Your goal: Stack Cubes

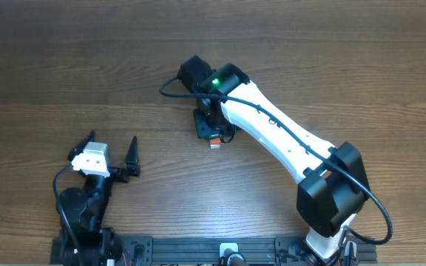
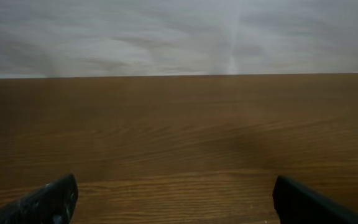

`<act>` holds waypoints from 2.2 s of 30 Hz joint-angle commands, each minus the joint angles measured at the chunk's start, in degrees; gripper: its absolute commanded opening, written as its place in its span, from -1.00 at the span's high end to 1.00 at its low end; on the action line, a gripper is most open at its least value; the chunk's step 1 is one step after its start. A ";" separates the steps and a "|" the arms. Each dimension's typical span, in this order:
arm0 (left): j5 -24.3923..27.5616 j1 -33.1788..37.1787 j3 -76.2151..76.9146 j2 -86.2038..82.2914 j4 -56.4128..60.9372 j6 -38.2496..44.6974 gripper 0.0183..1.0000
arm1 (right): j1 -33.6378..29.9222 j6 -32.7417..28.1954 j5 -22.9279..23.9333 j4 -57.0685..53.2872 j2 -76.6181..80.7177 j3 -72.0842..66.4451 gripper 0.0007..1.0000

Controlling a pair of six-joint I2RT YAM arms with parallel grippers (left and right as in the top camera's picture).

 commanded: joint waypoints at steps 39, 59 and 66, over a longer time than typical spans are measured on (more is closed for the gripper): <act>0.52 -0.22 -0.31 -0.42 -0.07 0.85 -1.00 | 0.52 -0.09 0.35 -3.50 4.61 5.77 0.61; 0.52 -0.22 -0.31 -0.42 -0.07 0.85 -1.00 | -0.04 -0.35 0.39 -1.81 4.63 3.56 0.61; 0.52 -0.22 -0.31 -0.42 -0.07 0.85 -1.00 | -0.20 -0.55 0.44 -1.84 4.63 3.43 0.60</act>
